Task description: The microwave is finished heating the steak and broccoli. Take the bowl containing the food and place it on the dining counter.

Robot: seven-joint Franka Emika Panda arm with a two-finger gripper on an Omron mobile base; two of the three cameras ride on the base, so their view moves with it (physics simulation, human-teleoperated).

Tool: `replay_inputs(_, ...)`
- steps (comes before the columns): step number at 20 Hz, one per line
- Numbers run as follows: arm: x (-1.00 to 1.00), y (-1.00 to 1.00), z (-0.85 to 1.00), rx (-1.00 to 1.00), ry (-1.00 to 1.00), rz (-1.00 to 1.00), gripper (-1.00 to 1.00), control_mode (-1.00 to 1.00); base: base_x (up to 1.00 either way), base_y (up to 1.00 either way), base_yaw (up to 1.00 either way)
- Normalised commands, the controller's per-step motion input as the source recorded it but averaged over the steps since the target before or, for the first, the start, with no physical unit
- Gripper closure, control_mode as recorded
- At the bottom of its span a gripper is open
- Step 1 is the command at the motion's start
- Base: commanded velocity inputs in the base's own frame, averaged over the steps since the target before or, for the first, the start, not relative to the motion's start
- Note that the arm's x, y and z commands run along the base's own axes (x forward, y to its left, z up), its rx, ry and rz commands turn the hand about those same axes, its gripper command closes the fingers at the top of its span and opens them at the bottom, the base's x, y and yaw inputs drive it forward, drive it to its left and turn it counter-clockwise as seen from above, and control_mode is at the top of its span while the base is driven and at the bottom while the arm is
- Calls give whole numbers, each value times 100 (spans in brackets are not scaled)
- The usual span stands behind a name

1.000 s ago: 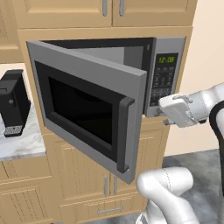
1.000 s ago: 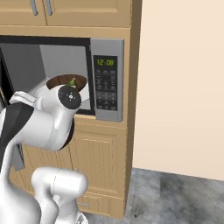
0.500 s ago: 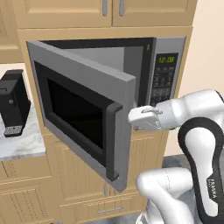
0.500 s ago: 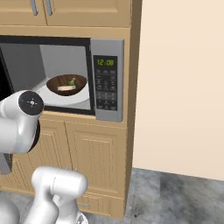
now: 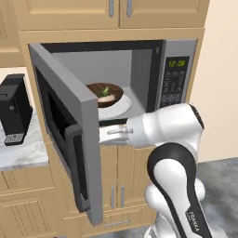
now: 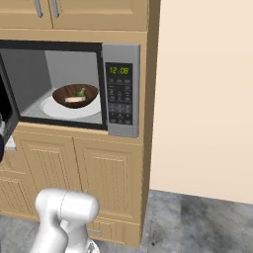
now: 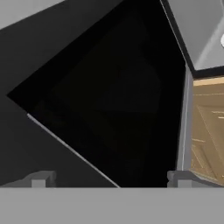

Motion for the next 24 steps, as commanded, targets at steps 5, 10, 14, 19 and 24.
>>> replay_inputs(5, -1, 22, -4, 6, -1, 2, -100, -100, 0, 0, 0)
replay_inputs(10, 0, -96, 27, 13, -1, -44, -100, -100, 0, 0, 0)
replay_inputs(14, 4, -100, 24, 2, 9, -53, -100, -100, 0, 0, 0)
replay_inputs(19, 42, -100, 1, 0, 37, -39, -100, -100, 0, 0, 0)
replay_inputs(24, 66, -88, -10, 3, 40, -8, -100, -100, 0, 0, 0)
